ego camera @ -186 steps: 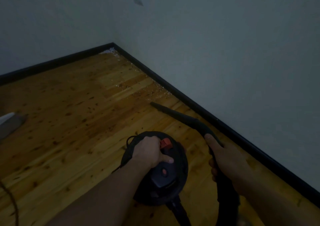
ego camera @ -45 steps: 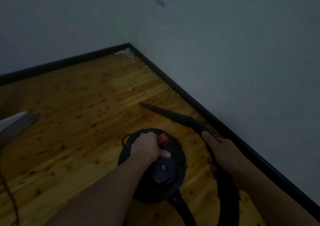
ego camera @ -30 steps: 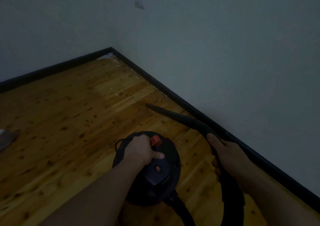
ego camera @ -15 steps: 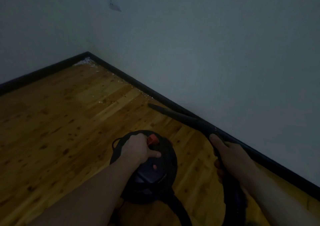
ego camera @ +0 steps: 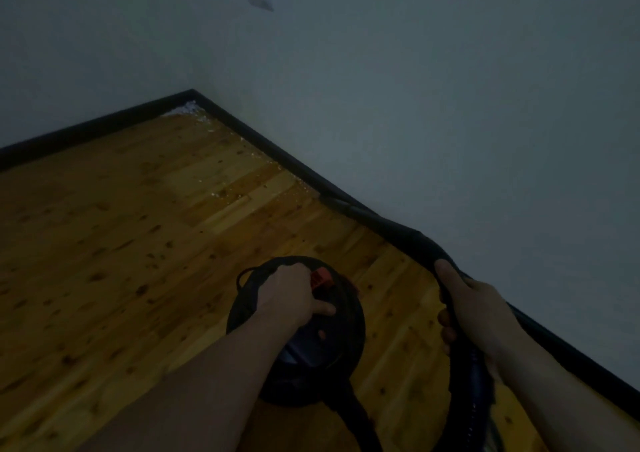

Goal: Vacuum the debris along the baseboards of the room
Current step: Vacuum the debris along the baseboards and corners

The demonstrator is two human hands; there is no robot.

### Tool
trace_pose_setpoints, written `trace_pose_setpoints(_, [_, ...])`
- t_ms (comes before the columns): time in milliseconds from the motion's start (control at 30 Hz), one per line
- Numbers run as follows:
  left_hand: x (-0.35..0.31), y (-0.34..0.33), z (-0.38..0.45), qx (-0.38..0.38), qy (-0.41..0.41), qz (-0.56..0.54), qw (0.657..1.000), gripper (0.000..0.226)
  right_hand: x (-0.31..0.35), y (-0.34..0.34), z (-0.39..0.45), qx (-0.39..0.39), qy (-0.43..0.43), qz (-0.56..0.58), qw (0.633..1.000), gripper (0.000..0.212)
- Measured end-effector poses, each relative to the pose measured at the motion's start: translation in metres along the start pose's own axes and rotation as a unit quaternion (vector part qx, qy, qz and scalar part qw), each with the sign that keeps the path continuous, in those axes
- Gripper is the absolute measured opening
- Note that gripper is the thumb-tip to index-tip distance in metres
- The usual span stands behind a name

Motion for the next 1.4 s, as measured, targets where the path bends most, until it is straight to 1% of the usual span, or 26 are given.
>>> trace_pose_setpoints(167, [0.0,0.003,0.008,-0.004,0.016,-0.013,1.0,0.058,0.016,-0.004,0.01,0.019,-0.01,-0.021,1.0,0.049])
trace_pose_setpoints(367, [0.003,0.007,0.018,-0.021,0.027,-0.022,0.999,0.063,0.024,-0.004,0.024,0.023,-0.015,-0.038,0.999,0.049])
trace_pose_setpoints(467, [0.004,0.009,0.022,-0.02,0.022,-0.018,0.999,0.063,0.027,-0.01,0.029,0.029,-0.012,-0.031,0.999,0.05])
trace_pose_setpoints(633, [0.003,0.007,0.025,-0.013,0.009,-0.006,1.0,0.056,0.025,-0.022,0.03,0.027,0.013,-0.057,0.998,0.05])
trace_pose_setpoints(833, [0.002,0.007,0.026,0.003,-0.02,0.05,0.999,0.061,0.019,-0.033,0.017,0.049,0.035,-0.075,0.995,0.048])
trace_pose_setpoints(1033, [0.007,0.002,0.021,-0.002,-0.024,0.052,0.998,0.064,0.016,-0.039,0.003,0.053,0.05,-0.09,0.993,0.048])
trace_pose_setpoints(1200, [0.01,-0.003,0.009,0.014,-0.008,0.034,0.999,0.059,0.011,-0.046,-0.003,0.063,0.059,-0.103,0.991,0.049])
trace_pose_setpoints(1267, [0.011,-0.007,0.009,0.022,-0.006,0.011,1.0,0.055,0.008,-0.046,-0.003,0.062,0.056,-0.106,0.991,0.05])
trace_pose_setpoints(1400, [0.02,-0.006,0.004,0.024,0.018,-0.018,0.999,0.053,0.004,-0.051,-0.004,0.076,0.047,-0.11,0.99,0.05])
Point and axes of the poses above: each hand's wrist, its own z-axis towards the middle knuckle, its own y-axis out of the back of the hand, x = y × z, the point moved 6 cm from there along z, towards the middle knuckle, and after that the axes turned 13 degrees about -y, right-handed, at the moved point
